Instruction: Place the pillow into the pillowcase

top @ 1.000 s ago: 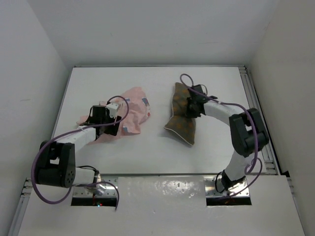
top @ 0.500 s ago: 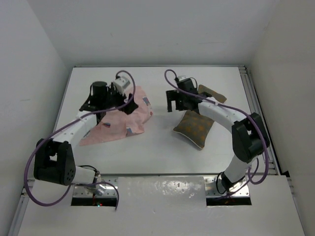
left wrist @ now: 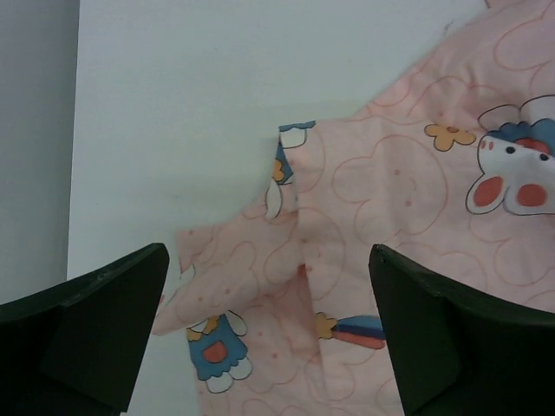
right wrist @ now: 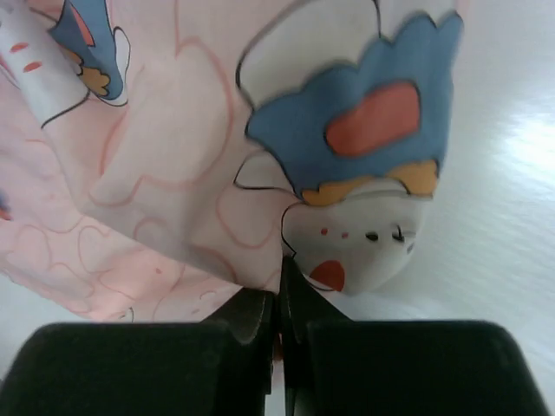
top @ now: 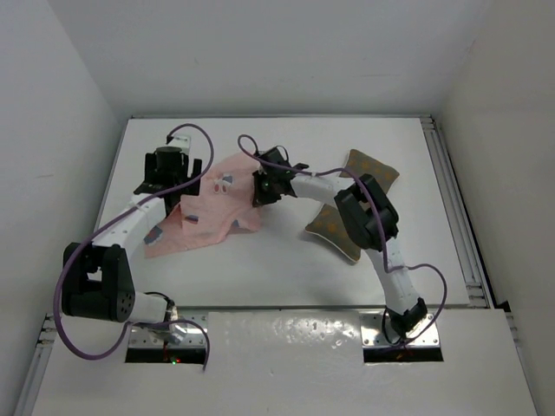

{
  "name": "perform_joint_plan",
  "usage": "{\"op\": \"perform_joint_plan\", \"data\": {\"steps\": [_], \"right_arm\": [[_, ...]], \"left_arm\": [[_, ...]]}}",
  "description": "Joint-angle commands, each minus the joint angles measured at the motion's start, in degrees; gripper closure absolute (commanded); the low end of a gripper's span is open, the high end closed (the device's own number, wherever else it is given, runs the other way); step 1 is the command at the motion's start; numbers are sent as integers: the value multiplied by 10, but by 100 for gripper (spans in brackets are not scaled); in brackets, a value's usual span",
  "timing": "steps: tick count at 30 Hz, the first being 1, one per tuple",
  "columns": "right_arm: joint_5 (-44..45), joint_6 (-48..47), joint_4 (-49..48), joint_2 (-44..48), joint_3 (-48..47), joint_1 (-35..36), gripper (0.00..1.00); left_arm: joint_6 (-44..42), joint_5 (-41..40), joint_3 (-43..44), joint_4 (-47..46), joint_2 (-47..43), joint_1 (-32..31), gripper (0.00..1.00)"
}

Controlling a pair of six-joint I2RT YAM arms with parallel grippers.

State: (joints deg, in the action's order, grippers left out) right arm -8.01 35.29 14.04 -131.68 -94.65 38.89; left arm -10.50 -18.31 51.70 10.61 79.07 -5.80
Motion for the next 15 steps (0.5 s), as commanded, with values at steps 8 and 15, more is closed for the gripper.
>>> {"op": "perform_joint_plan", "data": {"steps": [8, 15], "right_arm": [[-75, -152, 30, 239, 104, -109, 100], [122, -242, -4, 163, -3, -121, 100]], "left_arm": [[-37, 37, -21, -18, -6, 6, 1], [-44, 56, -29, -30, 18, 8, 3]]}}
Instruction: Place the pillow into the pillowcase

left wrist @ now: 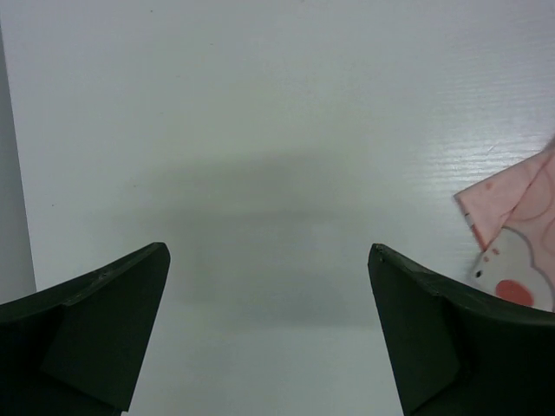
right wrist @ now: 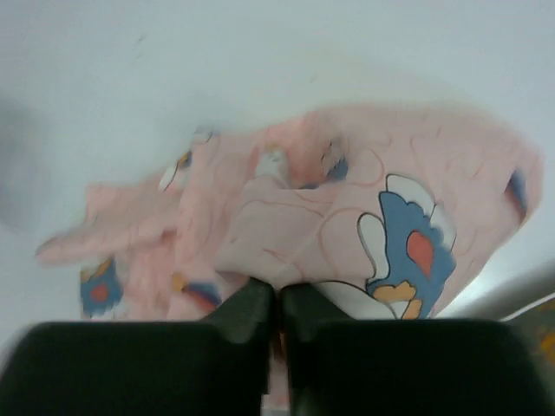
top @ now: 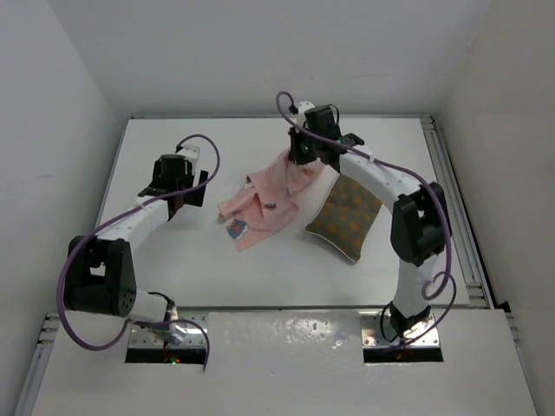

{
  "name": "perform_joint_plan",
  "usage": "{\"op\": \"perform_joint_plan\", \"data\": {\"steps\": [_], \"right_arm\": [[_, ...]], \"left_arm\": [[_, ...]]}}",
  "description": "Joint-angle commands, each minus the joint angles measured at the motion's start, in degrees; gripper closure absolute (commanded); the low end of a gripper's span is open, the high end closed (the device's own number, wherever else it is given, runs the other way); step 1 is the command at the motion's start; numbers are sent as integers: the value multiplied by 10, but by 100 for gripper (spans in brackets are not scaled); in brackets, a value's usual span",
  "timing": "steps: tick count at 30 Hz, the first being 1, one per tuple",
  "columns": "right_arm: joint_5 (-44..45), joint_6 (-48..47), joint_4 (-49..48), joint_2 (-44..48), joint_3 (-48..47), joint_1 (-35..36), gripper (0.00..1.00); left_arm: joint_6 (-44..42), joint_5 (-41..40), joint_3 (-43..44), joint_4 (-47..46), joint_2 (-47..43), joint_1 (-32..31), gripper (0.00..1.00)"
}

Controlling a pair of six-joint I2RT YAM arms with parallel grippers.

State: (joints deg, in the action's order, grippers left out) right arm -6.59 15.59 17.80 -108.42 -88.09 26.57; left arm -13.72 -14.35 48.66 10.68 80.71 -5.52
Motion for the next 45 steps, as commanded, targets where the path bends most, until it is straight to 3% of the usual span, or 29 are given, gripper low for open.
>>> {"op": "perform_joint_plan", "data": {"steps": [1, 3, 4, 5, 7, 8, 10, 11, 14, 17, 19, 21, 22, 23, 25, 27, 28, 33, 34, 37, 38, 40, 41, 44, 45], "right_arm": [[164, -24, -62, -98, -108, 2, 87], [197, 81, -75, -201, -248, 1, 56], [148, 107, -68, -235, -305, 0, 37], [115, 123, -56, -264, -401, 0, 2], [118, 167, -31, -304, -445, 7, 1], [140, 173, -23, -291, -411, 8, 1], [203, 177, -37, -204, -319, 2, 1], [215, 181, -68, -168, -212, -7, 1], [217, 176, -149, -47, -30, 1, 1], [204, 114, -174, -7, 42, 58, 5], [193, 97, -165, -27, 29, 90, 40], [192, 115, -115, -82, -33, 125, 64], [189, 128, -96, -103, -61, 132, 62], [186, 162, -61, -144, -112, 142, 52], [218, 218, -39, -174, -142, 148, 19], [244, 306, -25, -197, -153, 152, 6], [287, 333, -23, -202, -149, 154, 1], [364, 413, 18, -230, -144, 165, 1], [366, 416, 27, -250, -151, 164, 2], [301, 377, 5, -292, -175, 161, 30], [252, 348, -5, -301, -175, 161, 59], [196, 315, -36, -305, -166, 163, 91], [144, 274, -51, -299, -157, 168, 100], [-4, 88, -136, -238, -99, 189, 100], [-122, 27, -132, -216, -86, 198, 100]], "left_arm": [[-15, 17, 0, -32, 2, 6, 3], [-18, 16, 1, -33, -2, 6, 3], [-20, 15, 1, -32, -3, 6, 3], [-23, 11, 1, -28, -5, 5, 3], [-24, 8, 4, -23, -8, 5, 3], [-24, 7, 4, -22, -10, 5, 3], [-24, 12, 0, -25, -13, 6, 3], [-24, 13, -2, -29, -15, 5, 3], [-19, 20, -15, -37, -14, 9, 3], [-11, 26, -21, -41, -8, 9, 3], [-7, 27, -21, -42, -11, 9, 3], [-9, 25, -23, -41, -16, 5, 3], [-15, 21, -23, -41, -20, 3, 3], [-18, 9, -29, -41, -29, 2, 3], [-23, -4, -36, -43, -39, -5, 2], [-23, -20, -52, -48, -56, -14, 3], [-22, -23, -56, -50, -60, -18, 2], [-19, -44, -85, -46, -90, -58, 2], [-20, -58, -88, -48, -95, -66, 2], [-9, -97, -102, -51, -111, -89, 0], [-2, -110, -103, -51, -115, -95, 0], [30, -151, -102, -39, -120, -98, 0], [41, -159, -100, -35, -123, -97, 1], [82, -169, -90, -19, -127, -97, 3], [90, -169, -87, -15, -127, -97, 4]]}}
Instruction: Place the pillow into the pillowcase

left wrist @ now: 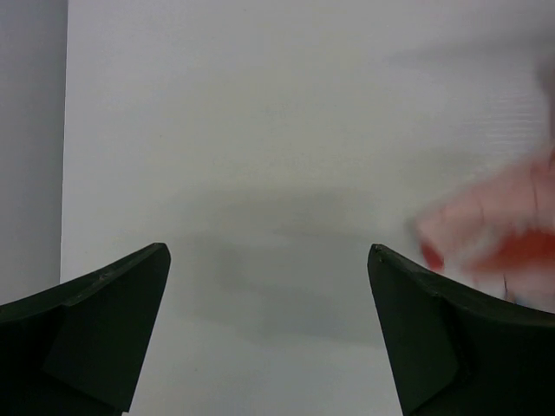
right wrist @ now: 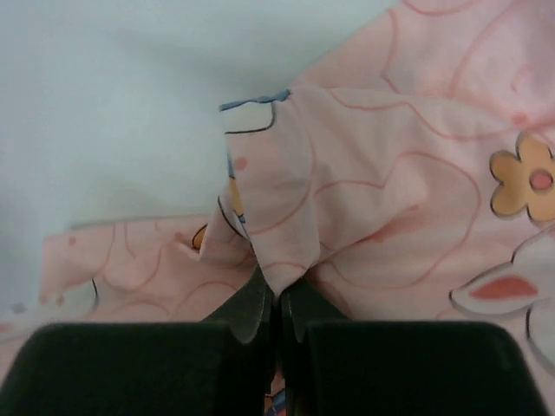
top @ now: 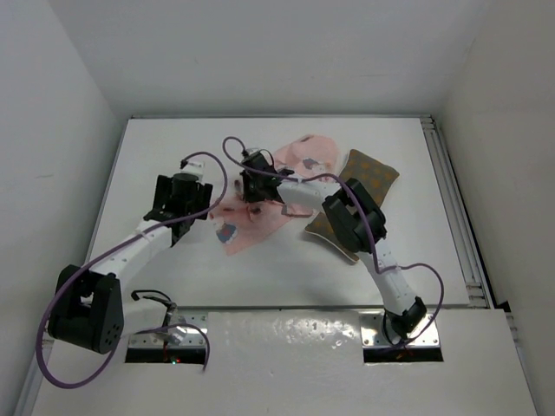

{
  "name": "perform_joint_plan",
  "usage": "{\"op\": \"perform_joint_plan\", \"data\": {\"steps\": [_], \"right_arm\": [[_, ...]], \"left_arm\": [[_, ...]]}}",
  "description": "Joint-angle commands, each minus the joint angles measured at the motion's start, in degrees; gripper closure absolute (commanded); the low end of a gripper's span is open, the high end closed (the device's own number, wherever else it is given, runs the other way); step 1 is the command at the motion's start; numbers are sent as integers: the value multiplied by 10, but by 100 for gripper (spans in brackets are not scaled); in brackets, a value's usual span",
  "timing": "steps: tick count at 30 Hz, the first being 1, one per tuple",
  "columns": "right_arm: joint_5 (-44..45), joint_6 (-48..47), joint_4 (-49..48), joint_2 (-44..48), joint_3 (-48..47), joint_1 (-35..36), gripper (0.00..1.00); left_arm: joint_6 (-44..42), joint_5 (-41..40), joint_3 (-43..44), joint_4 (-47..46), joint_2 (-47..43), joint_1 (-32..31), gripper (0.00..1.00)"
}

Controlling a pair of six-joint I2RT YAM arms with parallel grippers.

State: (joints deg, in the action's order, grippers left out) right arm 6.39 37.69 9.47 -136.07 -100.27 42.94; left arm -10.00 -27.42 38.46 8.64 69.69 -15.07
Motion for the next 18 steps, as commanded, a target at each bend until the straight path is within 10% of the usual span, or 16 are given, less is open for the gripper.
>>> {"op": "perform_joint_plan", "data": {"steps": [1, 7, 9, 10, 11, 18], "right_arm": [[-284, -258, 3, 83, 65, 46, 100], [-80, -546, 86, 293, 325, 143, 98], [-33, -519, 59, 353, 380, 137, 65], [-23, -490, 49, 371, 406, 117, 8], [-22, -466, 44, 385, 410, 108, 1], [-132, -263, -51, 475, 418, -28, 1]], "left_arm": [[63, -37, 19, 8, -17, -1, 4], [45, -22, 31, -5, -5, 0, 5], [31, 0, 29, -9, -3, 0, 5], [-3, 51, 28, -10, 3, 0, 5], [-23, 80, 28, -7, 5, -1, 6], [-132, 229, 36, -37, 72, -27, 7]]}}
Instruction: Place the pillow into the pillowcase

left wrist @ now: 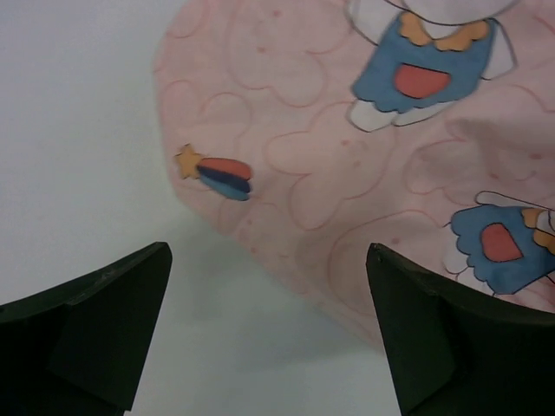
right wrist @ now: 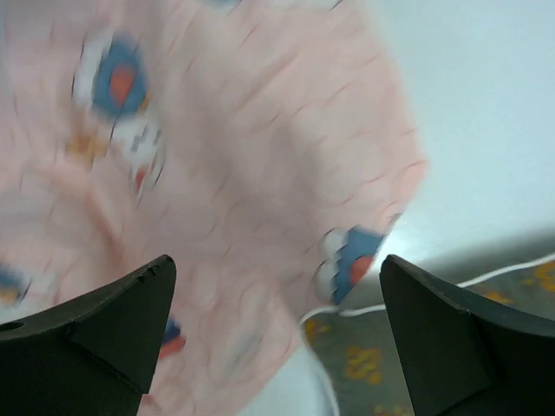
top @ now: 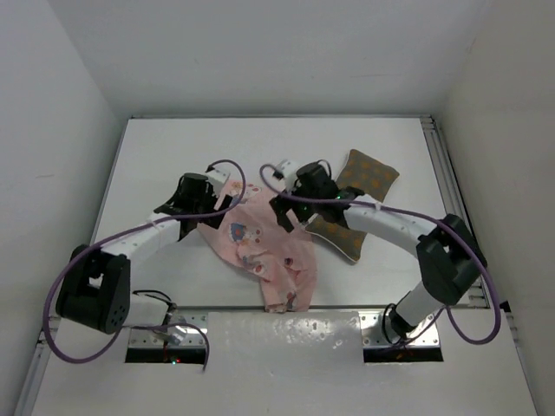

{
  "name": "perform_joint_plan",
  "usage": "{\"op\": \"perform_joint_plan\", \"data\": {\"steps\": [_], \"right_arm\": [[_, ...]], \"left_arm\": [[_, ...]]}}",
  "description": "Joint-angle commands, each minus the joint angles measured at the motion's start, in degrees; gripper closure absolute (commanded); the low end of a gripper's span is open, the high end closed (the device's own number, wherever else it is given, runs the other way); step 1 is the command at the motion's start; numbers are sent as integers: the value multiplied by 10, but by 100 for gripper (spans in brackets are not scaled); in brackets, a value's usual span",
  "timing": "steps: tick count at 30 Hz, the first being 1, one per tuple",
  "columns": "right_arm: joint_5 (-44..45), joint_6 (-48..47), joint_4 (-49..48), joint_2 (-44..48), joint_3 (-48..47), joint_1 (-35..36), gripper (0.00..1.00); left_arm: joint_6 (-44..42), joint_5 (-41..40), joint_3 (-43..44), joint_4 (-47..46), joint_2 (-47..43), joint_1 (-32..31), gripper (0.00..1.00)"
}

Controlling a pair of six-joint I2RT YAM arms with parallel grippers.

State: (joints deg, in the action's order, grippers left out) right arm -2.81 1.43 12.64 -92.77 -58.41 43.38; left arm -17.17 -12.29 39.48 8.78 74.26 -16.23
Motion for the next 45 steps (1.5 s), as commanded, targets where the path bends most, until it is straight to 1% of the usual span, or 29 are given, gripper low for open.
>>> {"op": "perform_joint_plan", "data": {"steps": [1, 3, 5, 9, 10, 12, 13, 15, 16, 18, 19, 22, 24, 25, 26, 27, 28, 29, 30, 32, 33, 34, 35, 36, 37, 38, 39, 42, 45], "right_arm": [[-46, 137, -103, 29, -9, -54, 1], [-39, 168, -104, -1, -31, -69, 2], [-33, 204, -80, -68, -82, -82, 3], [-44, 224, -43, -173, -156, -87, 12], [-38, 210, -38, -190, -175, -80, 19], [-29, 198, -11, -252, -234, -73, 33], [-33, 188, 25, -273, -262, -69, 52], [-45, 185, 61, -343, -326, -68, 79], [-53, 187, 83, -364, -394, -68, 96], [-64, 197, 80, -419, -492, -69, 100], [-82, 231, 46, -434, -520, -75, 100], [-113, 339, -93, -467, -600, -84, 100], [-127, 371, -176, -478, -656, -80, 100], [-144, 368, -186, -483, -672, -78, 97], [-145, 356, -190, -478, -681, -78, 84], [-142, 342, -181, -466, -669, -75, 41], [-136, 312, -179, -423, -644, -76, 23], [-117, 298, -178, -394, -608, -79, 11], [-102, 288, -177, -363, -522, -88, 1], [-74, 271, -172, -264, -434, -103, 1], [-42, 270, -160, -232, -353, -122, 1], [-23, 275, -149, -201, -317, -132, 1], [1, 277, -134, -145, -281, -142, 1], [48, 278, -97, -118, -220, -166, 1], [69, 289, -78, -96, -194, -180, 1], [89, 296, -56, -55, -171, -191, 1], [115, 313, -20, -37, -131, -222, 1], [124, 343, 30, 17, -60, -280, 1], [152, 340, 40, 61, 3, -300, 1]], "left_arm": [[-67, 81, 35, -48, 49, -17, 6], [-88, 78, 43, -74, 71, -21, 4], [-104, 78, 55, -77, 98, -27, 4], [-107, 71, 67, -59, 120, -31, 16], [-103, 63, 67, -55, 120, -30, 23], [-85, 54, 63, -47, 116, -26, 29], [-80, 51, 64, -43, 108, -19, 37], [-60, 48, 64, -29, 101, -7, 48], [-55, 40, 62, -26, 94, 2, 66], [-46, -10, 52, -27, 90, 8, 95], [-39, -36, 50, -29, 86, 18, 100], [-17, -91, 54, -20, 76, 52, 100], [-13, -110, 69, -5, 58, 64, 100], [-13, -113, 76, -3, 52, 64, 100], [-21, -108, 84, 5, 48, 62, 100], [-25, -82, 106, 14, 44, 59, 85], [-26, -61, 123, 23, 44, 52, 75], [-35, -34, 138, 51, 46, 45, 68], [-44, 37, 173, 67, 52, 38, 56], [-92, 143, 206, 108, 63, 12, 47], [-118, 248, 236, 165, 78, -2, 46], [-146, 299, 252, 198, 87, -34, 46], [-215, 337, 263, 239, 96, -53, 46], [-249, 378, 277, 308, 112, -76, 42], [-272, 388, 280, 330, 118, -119, 39], [-297, 396, 281, 358, 124, -129, 35], [-304, 410, 285, 365, 134, -144, 26], [-337, 417, 305, 388, 154, -166, 13], [-361, 416, 328, 416, 172, -206, 11]]}}
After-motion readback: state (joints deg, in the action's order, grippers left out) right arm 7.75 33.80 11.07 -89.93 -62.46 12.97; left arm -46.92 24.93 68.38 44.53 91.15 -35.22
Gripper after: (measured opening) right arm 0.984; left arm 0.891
